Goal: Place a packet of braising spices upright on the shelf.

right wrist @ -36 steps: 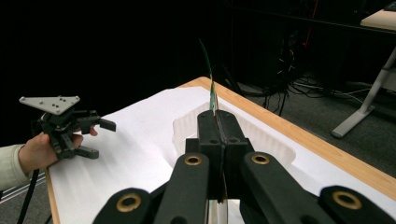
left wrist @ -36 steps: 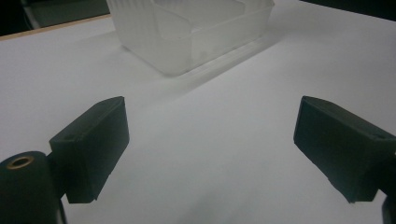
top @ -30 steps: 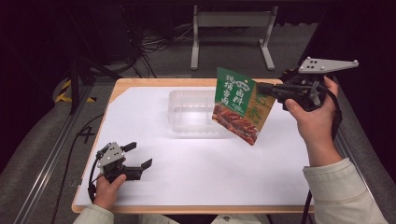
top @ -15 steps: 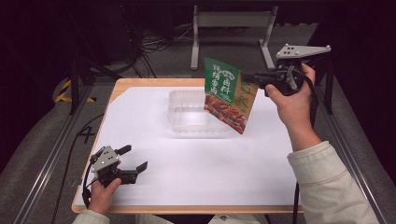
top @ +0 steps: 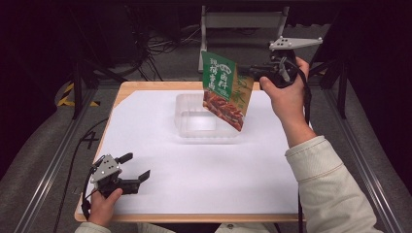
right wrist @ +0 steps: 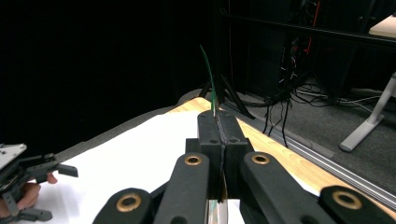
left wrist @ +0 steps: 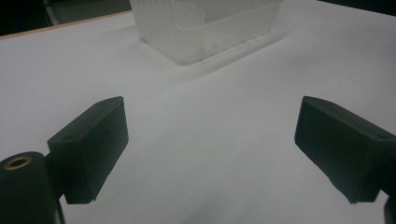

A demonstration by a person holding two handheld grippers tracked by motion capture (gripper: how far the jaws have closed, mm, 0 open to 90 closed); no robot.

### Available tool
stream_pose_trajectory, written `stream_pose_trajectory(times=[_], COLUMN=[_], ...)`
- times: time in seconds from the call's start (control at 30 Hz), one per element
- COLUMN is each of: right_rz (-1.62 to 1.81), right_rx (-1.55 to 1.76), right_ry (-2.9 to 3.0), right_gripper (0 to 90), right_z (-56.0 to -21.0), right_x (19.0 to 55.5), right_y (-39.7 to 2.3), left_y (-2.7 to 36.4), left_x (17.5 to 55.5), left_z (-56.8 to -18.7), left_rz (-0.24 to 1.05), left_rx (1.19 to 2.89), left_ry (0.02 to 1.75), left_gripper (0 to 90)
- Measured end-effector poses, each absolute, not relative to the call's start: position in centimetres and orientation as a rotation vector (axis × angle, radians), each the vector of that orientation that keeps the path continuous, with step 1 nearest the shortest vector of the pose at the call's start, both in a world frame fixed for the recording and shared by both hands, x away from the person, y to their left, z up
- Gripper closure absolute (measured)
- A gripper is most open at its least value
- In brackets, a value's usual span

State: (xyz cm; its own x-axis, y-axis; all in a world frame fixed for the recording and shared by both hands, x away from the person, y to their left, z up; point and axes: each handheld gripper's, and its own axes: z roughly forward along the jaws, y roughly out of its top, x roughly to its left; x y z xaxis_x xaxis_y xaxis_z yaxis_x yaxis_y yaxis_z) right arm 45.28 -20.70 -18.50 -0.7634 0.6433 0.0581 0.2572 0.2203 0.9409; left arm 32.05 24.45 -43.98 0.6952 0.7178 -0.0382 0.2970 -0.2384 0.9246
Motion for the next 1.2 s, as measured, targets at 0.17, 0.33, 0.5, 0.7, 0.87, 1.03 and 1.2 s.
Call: stream_pose_trajectory(times=[0.17, 0.33, 0.5, 0.7, 0.87, 1.03, 1.2], right_rz=[1.558, 1.569, 1.565, 1.574, 1.588, 1.579, 1.582], right_rx=[0.870, 0.907, 0.948, 0.980, 1.013, 1.024, 1.031], right_ry=[2.142, 2.123, 2.100, 2.088, 2.071, 2.067, 2.059], right_gripper=[90.0, 90.0, 90.0, 90.0, 90.0, 90.0, 90.0], right_z=[-18.7, -19.0, -19.4, -19.7, -20.0, -20.4, -20.7], right_x=[46.3, 47.2, 47.8, 48.5, 48.8, 49.1, 49.2], right_y=[-19.7, -18.9, -18.1, -17.3, -16.8, -16.2, -15.7], left_y=[24.6, 24.4, 24.4, 24.2, 24.0, 23.9, 23.8], left_x=[32.0, 32.1, 32.3, 32.5, 32.7, 32.8, 32.9], left_z=[-43.9, -43.9, -43.9, -43.8, -43.8, -43.7, -43.7], left_rz=[0.486, 0.484, 0.477, 0.474, 0.470, 0.469, 0.466], left_rx=[1.816, 1.815, 1.813, 1.813, 1.812, 1.815, 1.813], left_ry=[0.805, 0.795, 0.786, 0.777, 0.769, 0.765, 0.760], left_gripper=[10.5, 10.5, 10.5, 10.5, 10.5, 10.5, 10.5])
